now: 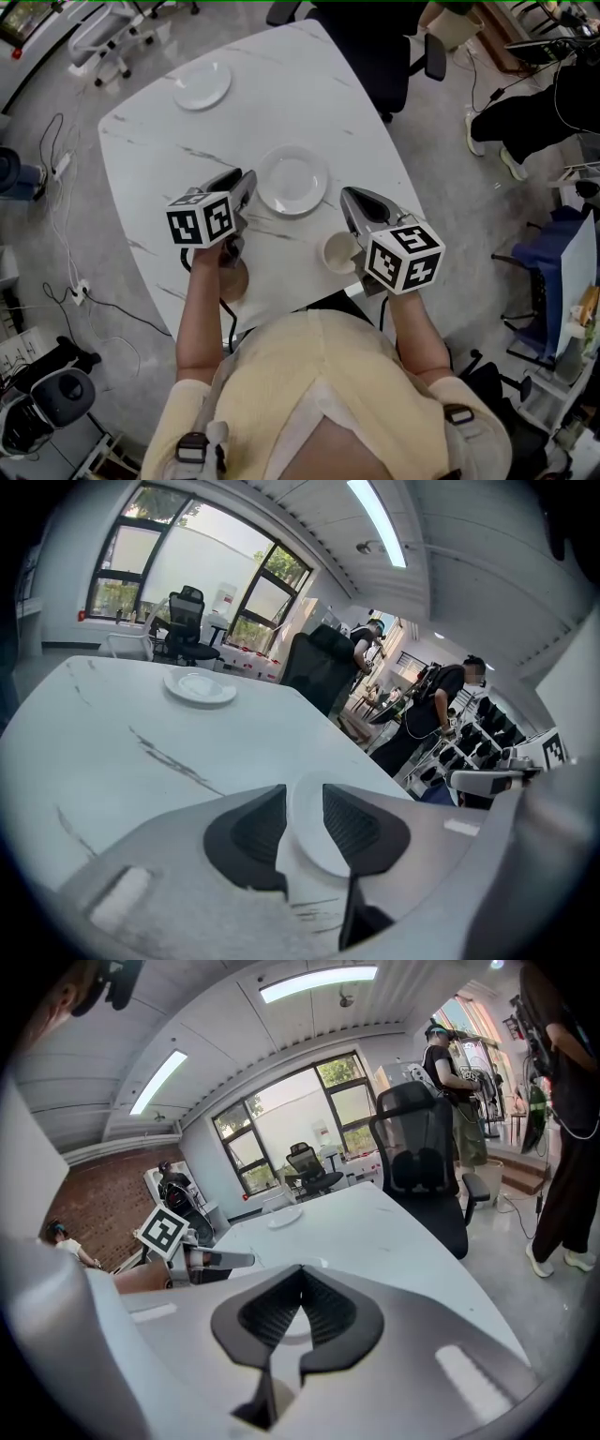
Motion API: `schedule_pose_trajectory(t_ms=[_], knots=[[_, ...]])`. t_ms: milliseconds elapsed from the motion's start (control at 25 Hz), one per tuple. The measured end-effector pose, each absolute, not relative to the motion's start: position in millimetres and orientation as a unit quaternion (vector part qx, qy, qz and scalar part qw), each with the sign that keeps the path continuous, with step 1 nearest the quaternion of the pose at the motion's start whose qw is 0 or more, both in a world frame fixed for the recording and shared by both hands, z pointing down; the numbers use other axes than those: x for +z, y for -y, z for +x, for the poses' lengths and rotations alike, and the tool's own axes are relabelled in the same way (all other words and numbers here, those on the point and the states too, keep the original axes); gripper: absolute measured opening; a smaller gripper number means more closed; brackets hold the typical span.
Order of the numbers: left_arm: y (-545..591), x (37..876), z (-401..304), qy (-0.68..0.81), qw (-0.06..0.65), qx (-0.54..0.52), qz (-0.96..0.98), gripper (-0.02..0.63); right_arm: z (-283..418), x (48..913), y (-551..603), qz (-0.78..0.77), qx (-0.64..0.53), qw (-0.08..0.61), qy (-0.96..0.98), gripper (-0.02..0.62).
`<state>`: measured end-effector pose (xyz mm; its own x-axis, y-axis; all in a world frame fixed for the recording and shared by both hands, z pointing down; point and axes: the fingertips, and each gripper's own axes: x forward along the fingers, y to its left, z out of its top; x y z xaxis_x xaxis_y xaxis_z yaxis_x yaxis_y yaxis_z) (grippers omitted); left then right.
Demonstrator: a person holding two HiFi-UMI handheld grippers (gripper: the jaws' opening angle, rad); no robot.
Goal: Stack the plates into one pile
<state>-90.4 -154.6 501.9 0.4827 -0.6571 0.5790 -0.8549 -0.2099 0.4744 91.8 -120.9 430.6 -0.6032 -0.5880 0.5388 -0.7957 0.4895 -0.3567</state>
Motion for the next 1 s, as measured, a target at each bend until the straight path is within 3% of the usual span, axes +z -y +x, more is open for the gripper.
schedule_pose_trajectory(t_ms=[520, 1000], knots=[[121.8, 442.7, -158.3, 0.542, 0.372, 0.052, 0.752, 0.126, 72.2, 418.3, 131.7, 0.386, 0.269, 0.185, 0.863, 0.003], [131.3, 405.1, -226.3, 0.575, 0.331, 0.065, 0.746, 0.127, 48.0, 409.9, 145.9, 0.348, 0.209, 0.225, 0.886, 0.003]])
